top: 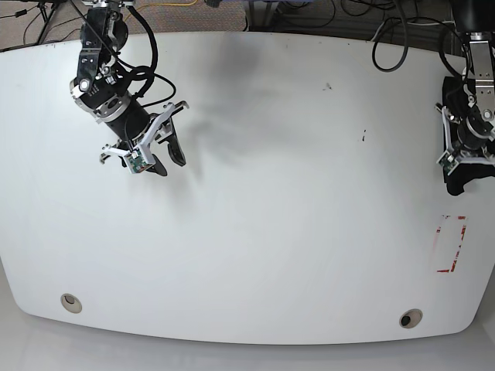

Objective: Layout the t-shirt on the table in an organized manner, then fold the t-shirt properly

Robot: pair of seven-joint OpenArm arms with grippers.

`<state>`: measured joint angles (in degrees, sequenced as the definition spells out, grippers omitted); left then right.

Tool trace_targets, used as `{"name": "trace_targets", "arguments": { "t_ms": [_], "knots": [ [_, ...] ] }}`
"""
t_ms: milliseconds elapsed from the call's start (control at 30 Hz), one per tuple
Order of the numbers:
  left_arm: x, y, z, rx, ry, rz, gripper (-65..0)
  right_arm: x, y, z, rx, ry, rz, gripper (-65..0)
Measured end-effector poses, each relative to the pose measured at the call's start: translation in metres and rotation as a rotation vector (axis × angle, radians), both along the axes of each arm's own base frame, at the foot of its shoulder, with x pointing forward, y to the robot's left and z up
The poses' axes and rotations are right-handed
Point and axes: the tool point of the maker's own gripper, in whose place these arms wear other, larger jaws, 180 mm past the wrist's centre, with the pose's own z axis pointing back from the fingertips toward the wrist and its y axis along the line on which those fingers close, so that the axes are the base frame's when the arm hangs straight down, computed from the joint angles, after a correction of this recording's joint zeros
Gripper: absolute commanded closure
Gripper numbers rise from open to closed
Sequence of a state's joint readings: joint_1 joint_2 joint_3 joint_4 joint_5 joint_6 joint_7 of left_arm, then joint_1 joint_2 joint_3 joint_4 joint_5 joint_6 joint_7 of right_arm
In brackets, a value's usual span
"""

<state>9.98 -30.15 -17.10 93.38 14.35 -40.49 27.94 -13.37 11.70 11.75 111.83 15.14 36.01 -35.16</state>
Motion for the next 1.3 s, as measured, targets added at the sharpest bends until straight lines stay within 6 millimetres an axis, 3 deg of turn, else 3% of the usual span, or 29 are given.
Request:
{"name": "trace_targets", "arguments": {
  "t_ms": [167, 367, 467, 600, 767, 867, 1000, 1133, 1300],
  "knots": [
    [0.015, -0.039, 0.024, -0.041, -0.123, -0.044, 0.0, 0.002, -0.003, 0.001, -0.023, -0.015, -0.007, -22.5],
    [0.020, -0.145, 0.029, -0.284, -0.254, -0.238, 0.0, 0.012, -0.002, 0.000, -0.080, -0.129, -0.014, -22.5],
    [0.020, -0.166, 0.039, -0.376, -0.366, -0.221, 0.0, 0.013, -0.007, -0.012, -0.065, -0.142, -0.053, -22.5],
    [0.011, -0.165, 0.037, -0.396, -0.439, -0.154, 0.0, 0.009, -0.018, -0.024, -0.018, -0.168, -0.111, -22.5],
    [-0.025, -0.182, 0.035, -0.480, -0.478, -0.129, 0.0, -0.015, -0.041, -0.033, 0.018, -0.163, -0.185, -22.5],
    [-0.052, -0.195, 0.022, -0.521, -0.418, -0.113, 0.0, -0.036, -0.046, -0.045, 0.027, -0.105, -0.207, -22.5],
    [-0.087, -0.202, 0.009, -0.552, -0.355, -0.073, 0.0, -0.069, -0.041, -0.053, 0.076, -0.047, -0.216, -22.5],
    [-0.136, -0.202, -0.013, -0.558, -0.239, -0.006, 0.0, -0.110, -0.029, -0.055, 0.111, 0.022, -0.207, -22.5],
    [-0.189, -0.209, -0.034, -0.579, -0.095, 0.058, 0.0, -0.152, -0.028, -0.059, 0.105, 0.106, -0.240, -22.5]
  ]
}}
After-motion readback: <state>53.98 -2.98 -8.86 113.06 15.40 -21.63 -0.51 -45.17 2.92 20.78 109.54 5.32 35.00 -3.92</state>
